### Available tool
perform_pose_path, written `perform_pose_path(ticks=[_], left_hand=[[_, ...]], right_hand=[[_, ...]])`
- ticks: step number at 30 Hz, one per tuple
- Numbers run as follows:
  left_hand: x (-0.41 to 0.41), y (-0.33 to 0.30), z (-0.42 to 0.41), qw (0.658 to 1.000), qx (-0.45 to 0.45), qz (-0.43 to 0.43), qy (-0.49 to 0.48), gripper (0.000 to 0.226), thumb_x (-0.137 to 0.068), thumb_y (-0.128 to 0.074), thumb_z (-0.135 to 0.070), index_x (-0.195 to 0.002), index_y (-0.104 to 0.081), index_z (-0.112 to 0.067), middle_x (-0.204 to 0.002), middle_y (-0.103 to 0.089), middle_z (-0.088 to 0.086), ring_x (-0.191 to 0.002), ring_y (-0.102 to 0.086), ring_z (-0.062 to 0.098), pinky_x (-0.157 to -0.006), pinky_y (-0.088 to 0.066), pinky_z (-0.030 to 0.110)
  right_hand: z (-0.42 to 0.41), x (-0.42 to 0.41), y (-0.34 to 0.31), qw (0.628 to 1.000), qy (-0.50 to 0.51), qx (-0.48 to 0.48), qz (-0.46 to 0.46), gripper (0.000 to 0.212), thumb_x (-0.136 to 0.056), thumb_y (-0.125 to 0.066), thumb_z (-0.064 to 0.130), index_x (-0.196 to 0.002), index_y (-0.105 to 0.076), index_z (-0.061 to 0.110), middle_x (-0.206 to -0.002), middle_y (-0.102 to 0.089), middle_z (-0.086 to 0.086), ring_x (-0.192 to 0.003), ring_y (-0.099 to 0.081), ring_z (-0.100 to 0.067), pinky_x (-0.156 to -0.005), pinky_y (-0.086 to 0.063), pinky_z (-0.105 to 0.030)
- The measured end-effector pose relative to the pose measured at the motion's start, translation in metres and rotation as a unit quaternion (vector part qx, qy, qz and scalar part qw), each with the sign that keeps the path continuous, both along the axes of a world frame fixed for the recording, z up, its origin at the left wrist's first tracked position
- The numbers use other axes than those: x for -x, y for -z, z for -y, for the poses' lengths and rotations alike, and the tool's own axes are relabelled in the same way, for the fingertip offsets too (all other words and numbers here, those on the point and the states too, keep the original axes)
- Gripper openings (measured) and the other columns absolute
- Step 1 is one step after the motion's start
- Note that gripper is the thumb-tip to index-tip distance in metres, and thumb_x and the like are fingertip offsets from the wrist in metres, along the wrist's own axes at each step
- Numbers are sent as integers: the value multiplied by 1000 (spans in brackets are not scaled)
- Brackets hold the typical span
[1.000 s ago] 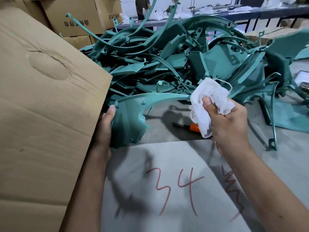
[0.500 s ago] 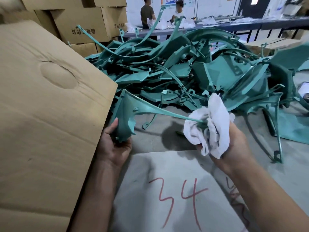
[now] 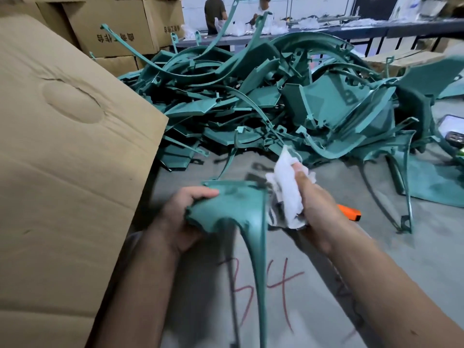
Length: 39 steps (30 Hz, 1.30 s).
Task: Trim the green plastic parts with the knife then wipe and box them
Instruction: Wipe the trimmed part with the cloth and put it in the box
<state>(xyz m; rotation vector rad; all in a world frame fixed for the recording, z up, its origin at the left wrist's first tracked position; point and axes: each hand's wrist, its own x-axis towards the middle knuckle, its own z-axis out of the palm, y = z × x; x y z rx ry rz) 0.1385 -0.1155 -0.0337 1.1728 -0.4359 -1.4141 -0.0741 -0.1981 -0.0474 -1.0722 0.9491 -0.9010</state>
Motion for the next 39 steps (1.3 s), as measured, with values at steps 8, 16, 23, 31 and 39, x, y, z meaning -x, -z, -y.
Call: perform_pose_path(ticks=[8, 16, 23, 31, 39], left_hand=[[31, -2, 0, 994, 66, 89, 10, 33, -83, -55, 7, -115, -64, 14, -97, -72, 30, -76, -72, 37, -62, -61, 36], [41, -6, 1, 993, 30, 76, -88, 36, -82, -56, 9, -118, -62, 12, -108, -69, 35, -76, -70, 38, -58, -59, 35], [30, -2, 10, 975, 7, 37, -221, 32, -84, -58, 6, -115, -65, 1, -98, -74, 23, -76, -73, 37, -57, -59, 38], [20, 0, 14, 950, 10, -22, -310, 47, -86, -56, 5, -133, -58, 6, -124, -68, 26, -112, -67, 46, -95, -57, 54], [20, 5, 14, 926, 41, -44, -373, 47, -85, -59, 2, -131, -61, 0, -122, -70, 20, -110, -69, 42, -94, -58, 52]], right_hand=[[-8, -13, 10, 998, 46, -4, -35, 21, -99, -71, 16, -97, -67, -4, -77, -57, -14, -67, -52, -23, -56, -40, -28], [-6, -14, 7, 997, 59, 1, -42, 17, -98, -72, 21, -88, -70, 7, -77, -65, -14, -70, -62, -25, -66, -46, -34], [-18, -19, 7, 996, -12, 27, -87, 23, -96, -74, 18, -98, -70, -5, -76, -64, -15, -68, -59, -22, -62, -44, -34], [-21, -22, 3, 982, -63, 126, -123, 28, -100, -69, 18, -97, -62, -8, -72, -55, -11, -66, -50, -20, -61, -40, -36], [-19, -23, 2, 986, -63, 133, -80, 16, -103, -65, 22, -103, -68, 6, -82, -63, -24, -74, -58, -31, -68, -46, -44]])
